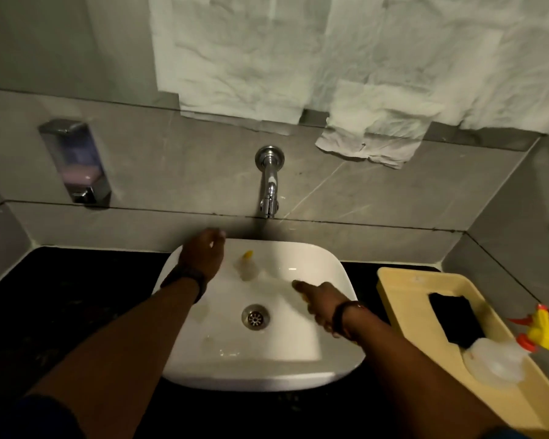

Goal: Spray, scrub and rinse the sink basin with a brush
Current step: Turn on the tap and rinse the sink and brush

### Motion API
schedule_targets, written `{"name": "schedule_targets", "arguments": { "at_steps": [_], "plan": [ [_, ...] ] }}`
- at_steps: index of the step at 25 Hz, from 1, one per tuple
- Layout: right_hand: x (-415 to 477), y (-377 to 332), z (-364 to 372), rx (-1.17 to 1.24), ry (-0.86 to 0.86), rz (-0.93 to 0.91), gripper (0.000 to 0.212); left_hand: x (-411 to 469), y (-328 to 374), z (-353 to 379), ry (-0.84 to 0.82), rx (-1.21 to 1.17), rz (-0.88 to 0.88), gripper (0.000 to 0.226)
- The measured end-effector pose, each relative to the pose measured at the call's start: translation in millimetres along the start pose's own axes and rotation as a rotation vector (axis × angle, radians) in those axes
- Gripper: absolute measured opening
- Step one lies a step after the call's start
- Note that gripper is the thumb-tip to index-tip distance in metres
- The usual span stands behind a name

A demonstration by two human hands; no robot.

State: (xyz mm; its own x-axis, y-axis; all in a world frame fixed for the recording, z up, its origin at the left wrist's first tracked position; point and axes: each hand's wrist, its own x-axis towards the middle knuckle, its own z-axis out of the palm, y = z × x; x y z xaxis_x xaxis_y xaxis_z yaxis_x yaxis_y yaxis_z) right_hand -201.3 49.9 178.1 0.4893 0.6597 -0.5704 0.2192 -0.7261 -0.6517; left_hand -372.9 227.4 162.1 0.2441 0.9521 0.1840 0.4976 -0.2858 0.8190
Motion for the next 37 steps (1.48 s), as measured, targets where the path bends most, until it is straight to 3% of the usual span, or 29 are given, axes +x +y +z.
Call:
{"name": "schedule_targets", "arguments": {
  "at_steps": [3, 6, 15, 18, 21, 24, 27, 30, 32, 33, 34, 37],
  "plan": [
    [-9.4, -3.5, -42.3, 0.043, 0.088, 0.075, 0.057, 22.6, 73.6, 7.9, -0.002, -0.195, -0.011, 0.029],
    [-2.4, -3.9, -62.1, 0.007, 0.092, 0.109, 0.065, 39.9, 103.0, 22.8, -0.099, -0.334, -0.077, 0.032],
    [36.1, -18.8, -71.1, 0.014, -0.105, 0.163, 0.067, 71.3, 73.4, 60.7, -0.382, -0.771, -0.3, 0.022],
    [45.8, -20.0, -72.9, 0.034, -0.121, 0.183, 0.066, 80.7, 68.1, 68.3, -0.442, -0.821, -0.341, 0.02],
    [43.8, -15.1, -79.2, 0.052, -0.118, 0.189, 0.064, 84.6, 71.2, 64.1, -0.47, -0.789, -0.309, 0.02],
    [39.3, -13.4, -83.4, 0.029, -0.116, 0.172, 0.065, 82.1, 66.3, 50.6, -0.375, -0.631, -0.189, 0.02],
    [34.6, -13.6, -80.4, -0.037, -0.023, 0.01, 0.066, 77.3, 66.4, 41.0, -0.355, -0.494, -0.084, 0.02],
    [24.9, -14.9, -77.0, -0.431, 0.221, -0.252, 0.067, 75.9, 75.7, 34.2, -0.396, -0.411, -0.064, 0.029],
    [19.4, -16.2, -77.3, -0.728, 0.426, -0.312, 0.07, 75.7, 80.3, 31.5, -0.386, -0.366, -0.047, 0.03],
    [18.1, -18.1, -76.4, -0.761, 0.472, -0.322, 0.07, 75.2, 81.2, 31.0, -0.379, -0.346, -0.042, 0.03],
    [16.8, -21.1, -74.1, -0.699, 0.446, -0.302, 0.069, 75.0, 81.9, 30.7, -0.376, -0.328, -0.046, 0.028],
    [9.0, -34.4, -62.9, -0.127, 0.186, -0.044, 0.062, 74.4, 82.0, 31.4, -0.375, -0.322, -0.065, 0.028]
  ]
}}
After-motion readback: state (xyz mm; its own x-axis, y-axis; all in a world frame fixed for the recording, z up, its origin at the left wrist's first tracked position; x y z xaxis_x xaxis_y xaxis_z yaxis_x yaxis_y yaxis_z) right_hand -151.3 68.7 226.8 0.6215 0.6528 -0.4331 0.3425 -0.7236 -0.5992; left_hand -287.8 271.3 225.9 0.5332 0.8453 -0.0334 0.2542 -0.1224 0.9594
